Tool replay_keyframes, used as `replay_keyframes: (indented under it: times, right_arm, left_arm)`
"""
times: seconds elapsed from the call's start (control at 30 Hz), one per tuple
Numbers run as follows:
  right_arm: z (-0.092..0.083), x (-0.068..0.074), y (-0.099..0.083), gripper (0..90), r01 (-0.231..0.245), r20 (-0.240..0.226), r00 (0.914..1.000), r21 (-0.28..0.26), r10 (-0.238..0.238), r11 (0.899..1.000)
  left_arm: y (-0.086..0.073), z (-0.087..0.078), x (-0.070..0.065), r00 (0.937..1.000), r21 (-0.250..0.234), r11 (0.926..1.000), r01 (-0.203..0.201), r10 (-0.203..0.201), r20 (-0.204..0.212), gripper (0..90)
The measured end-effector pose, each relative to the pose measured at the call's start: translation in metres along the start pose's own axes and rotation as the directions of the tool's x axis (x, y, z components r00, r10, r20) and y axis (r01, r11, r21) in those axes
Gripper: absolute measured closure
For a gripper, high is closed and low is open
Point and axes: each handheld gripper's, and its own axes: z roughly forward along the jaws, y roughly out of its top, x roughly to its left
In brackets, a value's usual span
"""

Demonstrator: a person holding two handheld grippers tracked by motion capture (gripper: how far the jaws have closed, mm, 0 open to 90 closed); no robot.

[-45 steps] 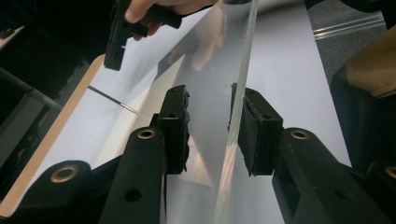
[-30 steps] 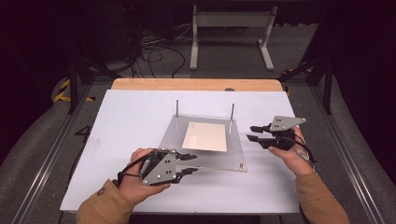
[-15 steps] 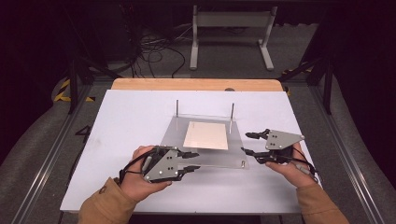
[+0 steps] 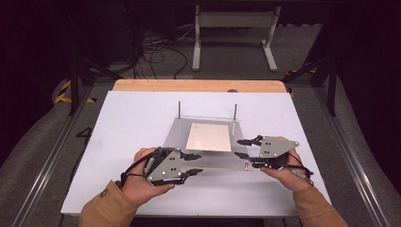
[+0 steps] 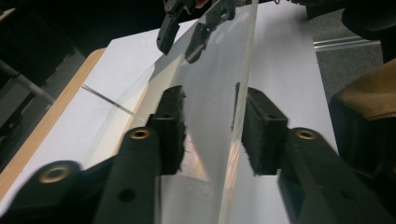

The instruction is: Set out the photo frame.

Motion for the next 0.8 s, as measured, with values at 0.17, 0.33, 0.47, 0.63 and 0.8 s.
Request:
replay_keyframes:
  times: [0.17,0.33,0.47,0.63,0.8]
  right_arm:
    - [0.001,-0.001,-0.005,56.8,-0.016,0.003,0.9999,-0.012,0.016,1.000]
    - [-0.001,-0.004,-0.003,57.8,-0.044,0.000,0.9990,-0.042,0.044,0.998]
    - [0.000,-0.003,-0.002,57.8,-0.053,-0.007,0.9986,-0.052,0.052,0.997]
    - [-0.001,-0.004,-0.003,58.0,-0.057,-0.007,0.9984,-0.058,0.056,0.997]
    - [-0.001,-0.004,-0.003,58.2,-0.055,-0.005,0.9985,-0.057,0.055,0.997]
  left_arm:
    - [-0.018,-0.031,-0.002,0.9981,-0.046,0.9979,0.045,-0.047,-0.041,48.1]
    - [-0.040,-0.042,-0.009,0.9950,-0.053,0.9953,0.081,-0.084,-0.055,42.1]
    - [-0.060,-0.049,-0.005,0.9868,-0.060,0.9916,0.114,-0.120,-0.109,40.4]
    - [-0.072,-0.040,0.007,0.9812,-0.047,0.9899,0.134,-0.139,-0.134,39.0]
    - [-0.080,-0.018,0.022,0.9784,-0.019,0.9939,0.109,-0.110,-0.175,45.1]
